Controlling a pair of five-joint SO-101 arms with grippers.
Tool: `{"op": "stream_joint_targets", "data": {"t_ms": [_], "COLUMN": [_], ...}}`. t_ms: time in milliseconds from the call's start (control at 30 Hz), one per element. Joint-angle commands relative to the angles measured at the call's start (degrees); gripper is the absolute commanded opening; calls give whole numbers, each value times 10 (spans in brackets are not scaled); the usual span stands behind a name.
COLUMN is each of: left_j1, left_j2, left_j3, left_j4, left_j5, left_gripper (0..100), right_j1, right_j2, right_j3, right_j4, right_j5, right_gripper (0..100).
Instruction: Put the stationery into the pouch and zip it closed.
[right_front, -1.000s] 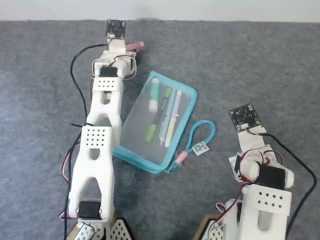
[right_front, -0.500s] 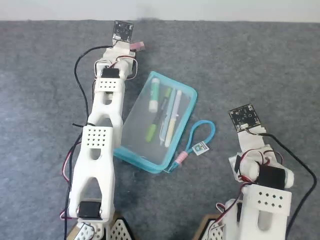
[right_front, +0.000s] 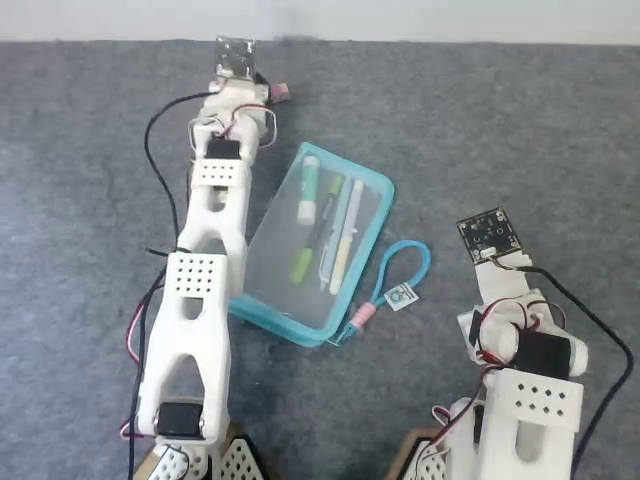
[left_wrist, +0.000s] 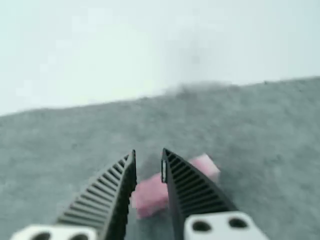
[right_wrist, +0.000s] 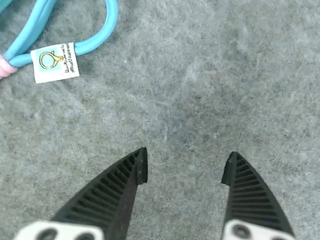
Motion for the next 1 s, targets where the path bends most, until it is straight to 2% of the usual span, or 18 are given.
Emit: {"op": "stream_joint_targets", "data": {"t_ms": [0,167,400,600,700,933,967], "left_j1": [9,9,12,8,-4,-8,-9], "left_j2": [-11,-13,-48,-105,-121,-121,-126], "left_j3": [-20,-25,-45,-56,-88,-65,-58], "left_j4": [-5,105,358,450,443,218,206], "left_j5": [12,14,51,51,48,51,51], "left_gripper": [79,79,81,80,80,80,79], "right_j1": [-6,-4,-6,-6,-6,-6,-4], "right_j2": [-11,-12,-12,-12,-12,-12,-12], "right_j3": [0,-2,-2,-1,0,0,-2], "right_j4": [-4,3,1,0,-1,-1,-1], "right_j5": [7,9,9,7,7,5,5], "right_gripper": [246,246,246,246,246,246,245]}}
